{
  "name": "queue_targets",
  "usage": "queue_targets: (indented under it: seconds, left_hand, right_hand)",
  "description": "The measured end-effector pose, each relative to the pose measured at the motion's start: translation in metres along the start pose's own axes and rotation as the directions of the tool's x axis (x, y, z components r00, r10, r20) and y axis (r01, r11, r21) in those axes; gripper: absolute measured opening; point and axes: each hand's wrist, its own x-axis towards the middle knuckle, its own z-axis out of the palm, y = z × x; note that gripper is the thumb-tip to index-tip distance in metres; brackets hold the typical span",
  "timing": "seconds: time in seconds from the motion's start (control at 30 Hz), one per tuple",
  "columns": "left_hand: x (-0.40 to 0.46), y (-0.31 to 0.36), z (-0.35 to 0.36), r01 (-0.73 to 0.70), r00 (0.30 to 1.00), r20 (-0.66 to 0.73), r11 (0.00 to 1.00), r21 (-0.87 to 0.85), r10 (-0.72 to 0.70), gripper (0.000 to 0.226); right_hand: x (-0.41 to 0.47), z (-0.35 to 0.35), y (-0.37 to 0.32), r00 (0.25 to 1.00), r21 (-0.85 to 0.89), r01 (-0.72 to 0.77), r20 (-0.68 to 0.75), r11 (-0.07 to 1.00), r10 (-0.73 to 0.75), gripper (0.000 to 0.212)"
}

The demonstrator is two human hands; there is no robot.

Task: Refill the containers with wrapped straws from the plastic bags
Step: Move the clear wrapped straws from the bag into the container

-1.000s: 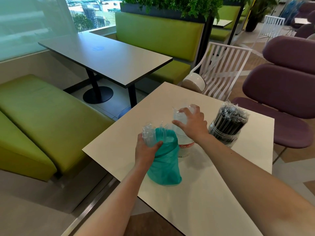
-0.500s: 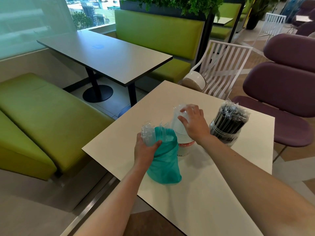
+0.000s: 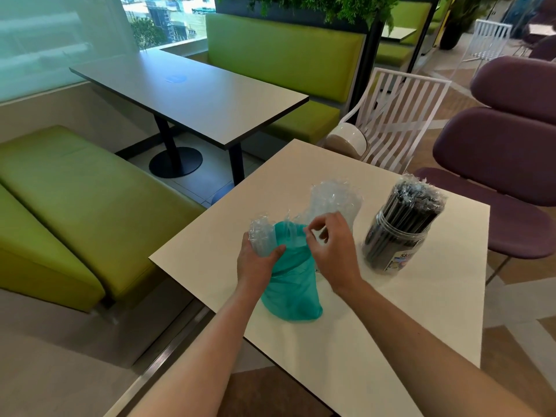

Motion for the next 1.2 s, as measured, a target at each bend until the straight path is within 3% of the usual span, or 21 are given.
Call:
queue_targets:
  seconds: [0.13, 0.3, 0.5, 0.67, 0.9, 1.07, 1.2]
  left_hand:
    - [-0.003, 0.001, -0.002, 0.017, 1.000, 0.015, 1.000, -0.025, -0.017, 0.064]
    - [-0.007, 0.002, -0.004, 0.040, 0.997, 0.068, 0.997, -0.069, -0.035, 0.061]
    - [-0.011, 0.003, -0.003, 0.055, 0.992, 0.119, 0.996, -0.069, -0.047, 0.054]
    - [-0.013, 0.004, -0.001, 0.053, 0.992, 0.121, 0.995, -0.082, -0.043, 0.053]
    - [-0.007, 0.009, 0.004, -0.020, 0.998, 0.065, 0.999, 0.049, 0.017, 0.063]
    - [-0.007, 0.011, 0.005, -0.044, 0.998, 0.058, 0.983, 0.177, 0.034, 0.065]
    - [-0.007, 0.012, 0.008, -0.017, 0.999, 0.051, 0.984, 0.179, 0.008, 0.063]
  right_hand:
    - [-0.010, 0.015, 0.000, 0.929, 0.197, -0.369, 0.114, 0.908, 0.352, 0.044]
    - [-0.001, 0.023, 0.004, 0.840, 0.214, -0.533, 0.254, 0.818, 0.480, 0.083]
    - [0.008, 0.019, 0.003, 0.756, 0.151, -0.597, 0.434, 0.788, 0.490, 0.060]
    - [0.006, 0.022, 0.008, 0.776, 0.134, -0.558, 0.434, 0.819, 0.458, 0.041]
    - [0.010, 0.015, 0.006, 0.900, 0.189, -0.392, 0.281, 0.900, 0.332, 0.030]
    - [0.032, -0.011, -0.009, 0.944, 0.239, -0.315, 0.179, 0.918, 0.277, 0.030]
    - [0.057, -0.035, -0.020, 0.959, 0.228, -0.282, 0.082, 0.932, 0.271, 0.034]
